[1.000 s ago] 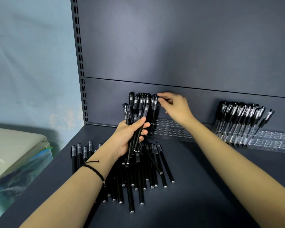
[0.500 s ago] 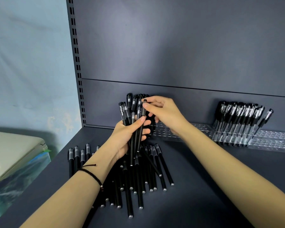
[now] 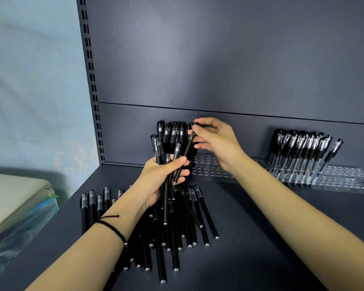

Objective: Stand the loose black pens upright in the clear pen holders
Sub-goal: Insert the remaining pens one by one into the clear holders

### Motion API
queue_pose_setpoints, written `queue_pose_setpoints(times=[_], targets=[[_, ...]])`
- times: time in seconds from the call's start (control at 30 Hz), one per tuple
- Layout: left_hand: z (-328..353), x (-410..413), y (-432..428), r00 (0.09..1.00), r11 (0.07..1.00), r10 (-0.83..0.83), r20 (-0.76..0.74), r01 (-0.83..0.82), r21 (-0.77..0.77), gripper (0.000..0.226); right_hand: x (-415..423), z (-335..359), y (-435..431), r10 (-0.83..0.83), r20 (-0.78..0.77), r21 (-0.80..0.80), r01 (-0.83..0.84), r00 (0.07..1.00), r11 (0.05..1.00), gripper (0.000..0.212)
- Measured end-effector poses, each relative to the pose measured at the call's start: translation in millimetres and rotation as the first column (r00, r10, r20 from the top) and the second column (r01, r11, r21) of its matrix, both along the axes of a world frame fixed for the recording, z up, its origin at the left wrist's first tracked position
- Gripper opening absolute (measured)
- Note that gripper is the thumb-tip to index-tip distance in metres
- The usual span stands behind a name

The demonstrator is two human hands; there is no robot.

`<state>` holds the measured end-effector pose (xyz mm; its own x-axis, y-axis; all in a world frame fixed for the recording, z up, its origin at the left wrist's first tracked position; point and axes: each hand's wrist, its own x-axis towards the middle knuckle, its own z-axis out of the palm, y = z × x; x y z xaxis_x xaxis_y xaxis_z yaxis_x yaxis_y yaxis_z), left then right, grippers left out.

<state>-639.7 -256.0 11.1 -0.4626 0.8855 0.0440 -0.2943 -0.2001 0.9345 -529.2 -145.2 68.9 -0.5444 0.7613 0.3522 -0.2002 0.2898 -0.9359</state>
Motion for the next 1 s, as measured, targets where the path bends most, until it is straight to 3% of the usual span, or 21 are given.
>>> queue_pose_setpoints(times=[0.2,0.33,0.53,0.63,0.7,0.87,0.93,1.0], targets=[[0.1,-1.5,0.4,0.995,0.998,0.048,0.091,-0.044,-0.047,0.027,1.8,16.9,23.4,-0.242,-0.243,0.117,0.276,0.939,0.954,0.018],[-3.4,-6.2,2.2,0.998,0.996,0.059,0.038,-0.057,-0.066,0.035,1.9,15.2,40.1,-0.357,-0.193,0.329,0.403,0.914,0.854,0.019],[-1.8,-3.1,3.5,0.998,0.994,-0.065,-0.002,0.064,-0.092,0.019,-3.6,-2.5,41.0,-0.378,-0.113,0.422,0.389,0.919,0.819,0.016],[-0.7,-2.7,3.2,0.996,0.992,-0.090,0.022,0.091,-0.081,0.020,-6.7,-18.2,41.5,-0.347,0.122,0.514,0.240,0.930,0.824,0.020],[0.4,-2.3,2.6,0.995,0.993,-0.102,0.023,0.103,-0.054,0.022,-7.4,-25.8,39.0,-0.346,0.194,0.538,0.196,0.918,0.820,0.029],[0.5,-1.8,1.3,0.990,0.990,-0.137,-0.024,0.137,0.017,0.020,-5.9,-22.3,19.7,-0.480,0.007,0.603,0.379,0.877,0.702,0.021],[-0.7,-0.6,2.5,0.989,0.989,-0.142,-0.035,0.143,0.047,0.015,-5.5,-20.0,8.5,-0.393,0.054,0.595,0.287,0.918,0.751,0.016],[-1.1,0.3,2.8,0.989,0.986,-0.146,-0.007,0.146,0.083,0.009,-4.9,-18.4,-2.4,-0.236,0.195,0.498,0.111,0.952,0.860,0.014]])
